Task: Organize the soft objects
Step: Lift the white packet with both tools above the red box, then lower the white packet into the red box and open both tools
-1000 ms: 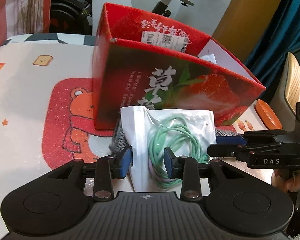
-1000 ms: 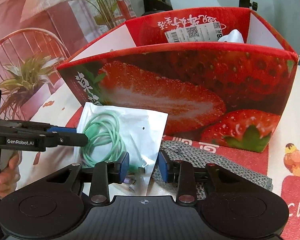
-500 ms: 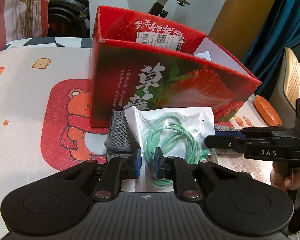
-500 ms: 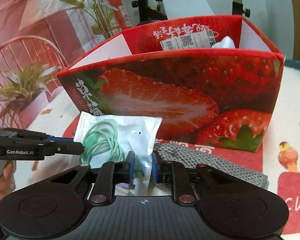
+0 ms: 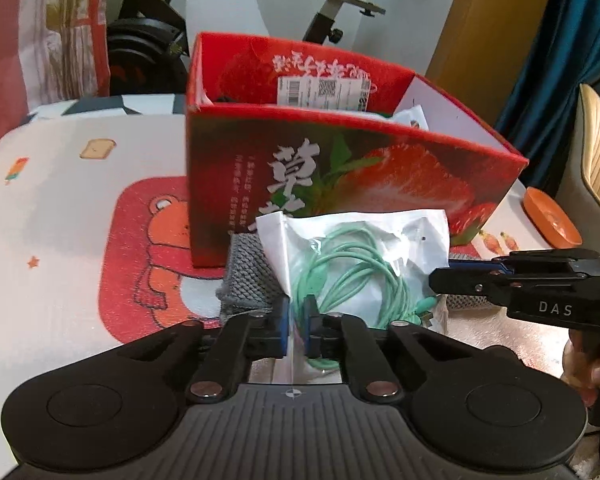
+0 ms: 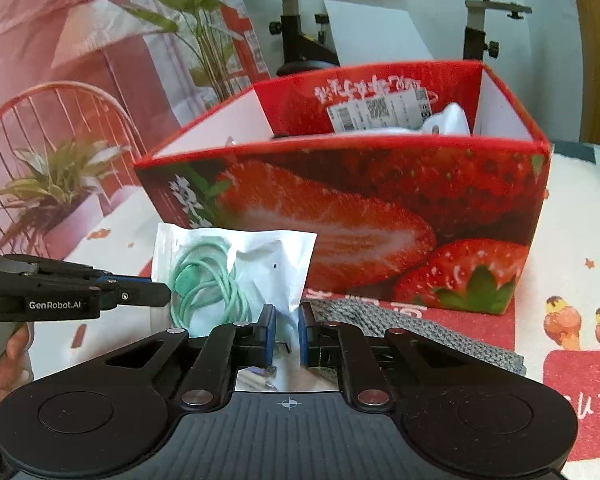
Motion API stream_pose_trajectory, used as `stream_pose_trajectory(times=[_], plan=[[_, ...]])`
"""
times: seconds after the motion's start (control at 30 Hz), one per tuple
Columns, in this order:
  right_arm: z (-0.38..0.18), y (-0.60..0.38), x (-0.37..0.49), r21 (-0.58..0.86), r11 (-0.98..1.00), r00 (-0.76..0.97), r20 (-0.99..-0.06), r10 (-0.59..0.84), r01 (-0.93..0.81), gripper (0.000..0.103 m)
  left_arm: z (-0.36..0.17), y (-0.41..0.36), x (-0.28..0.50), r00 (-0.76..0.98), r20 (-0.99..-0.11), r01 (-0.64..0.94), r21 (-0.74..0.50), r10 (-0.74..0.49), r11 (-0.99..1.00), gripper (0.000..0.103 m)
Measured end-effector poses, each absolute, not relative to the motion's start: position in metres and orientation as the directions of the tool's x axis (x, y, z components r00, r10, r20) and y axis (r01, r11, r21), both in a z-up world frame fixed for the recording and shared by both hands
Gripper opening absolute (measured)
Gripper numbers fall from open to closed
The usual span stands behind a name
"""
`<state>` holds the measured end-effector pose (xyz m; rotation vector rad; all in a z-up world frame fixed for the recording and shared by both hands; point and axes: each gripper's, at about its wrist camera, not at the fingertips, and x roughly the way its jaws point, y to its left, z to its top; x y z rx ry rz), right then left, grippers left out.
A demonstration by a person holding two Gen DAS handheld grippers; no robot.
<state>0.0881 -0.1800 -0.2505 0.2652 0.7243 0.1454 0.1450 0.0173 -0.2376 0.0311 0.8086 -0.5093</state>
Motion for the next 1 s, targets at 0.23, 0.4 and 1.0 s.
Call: stream_pose_trajectory(times=[0.23, 0.4, 1.0], plan=[[-0.227, -0.174, 0.077, 0.259, 0.964, 0.781, -0.589, 0.208, -0.061, 0.011, -0.219, 0.019, 0.127, 0.609, -0.668, 0.465, -0.136, -0.428, 0.875, 0.006], [-0.206, -0.174, 0.069, 0.244, 0.967, 0.814, -0.544, 0.203, -0.077, 0.011, -0.201, 0.023, 0.118, 0.640, -0.620, 0.475, -0.146, -0.454, 0.868, 0.007], [-0.132, -0.198, 0.115, 0.182, 0.979, 0.879, -0.445, 0.170, -0.097, 0.011, -0.126, 0.007, 0.151, 0.751, -0.452, 0.475, -0.136, -0.481, 0.869, 0.007]])
